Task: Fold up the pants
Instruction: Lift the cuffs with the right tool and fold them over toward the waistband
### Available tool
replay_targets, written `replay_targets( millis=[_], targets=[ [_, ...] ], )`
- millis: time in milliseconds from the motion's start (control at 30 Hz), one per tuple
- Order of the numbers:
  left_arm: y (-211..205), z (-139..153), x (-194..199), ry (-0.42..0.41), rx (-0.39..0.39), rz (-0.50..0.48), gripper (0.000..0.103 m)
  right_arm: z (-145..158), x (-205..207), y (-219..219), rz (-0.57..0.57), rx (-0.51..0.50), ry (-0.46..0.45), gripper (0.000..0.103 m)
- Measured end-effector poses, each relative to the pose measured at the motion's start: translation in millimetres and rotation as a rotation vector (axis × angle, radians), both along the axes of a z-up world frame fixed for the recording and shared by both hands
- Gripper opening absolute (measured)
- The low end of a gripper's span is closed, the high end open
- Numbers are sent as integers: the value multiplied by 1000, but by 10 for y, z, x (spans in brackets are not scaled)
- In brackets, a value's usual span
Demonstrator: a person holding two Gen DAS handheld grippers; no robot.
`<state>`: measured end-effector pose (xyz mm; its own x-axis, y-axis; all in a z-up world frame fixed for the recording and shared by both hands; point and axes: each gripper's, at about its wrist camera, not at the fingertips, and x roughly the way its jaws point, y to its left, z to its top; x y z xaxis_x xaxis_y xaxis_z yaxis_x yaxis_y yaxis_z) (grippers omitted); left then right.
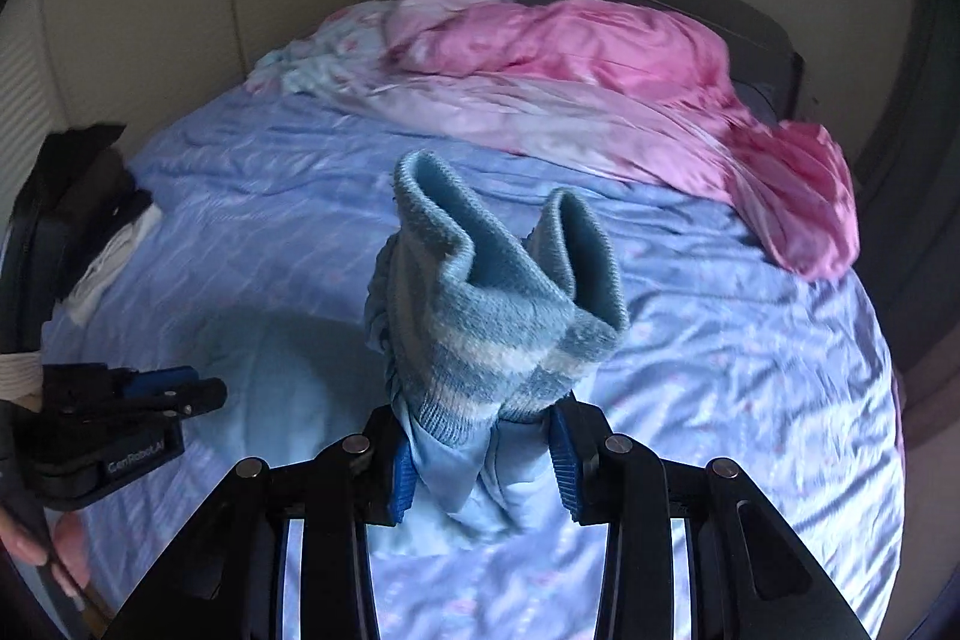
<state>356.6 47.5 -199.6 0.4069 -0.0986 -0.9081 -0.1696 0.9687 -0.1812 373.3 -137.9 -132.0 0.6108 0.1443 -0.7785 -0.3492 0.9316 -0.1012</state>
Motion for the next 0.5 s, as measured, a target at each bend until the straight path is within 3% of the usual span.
replay_targets(
  millis=[500],
  targets=[
    [1022,-161,-78,-1,11,3,23,-419,-140,1318,101,-147,55,36]
  ],
)
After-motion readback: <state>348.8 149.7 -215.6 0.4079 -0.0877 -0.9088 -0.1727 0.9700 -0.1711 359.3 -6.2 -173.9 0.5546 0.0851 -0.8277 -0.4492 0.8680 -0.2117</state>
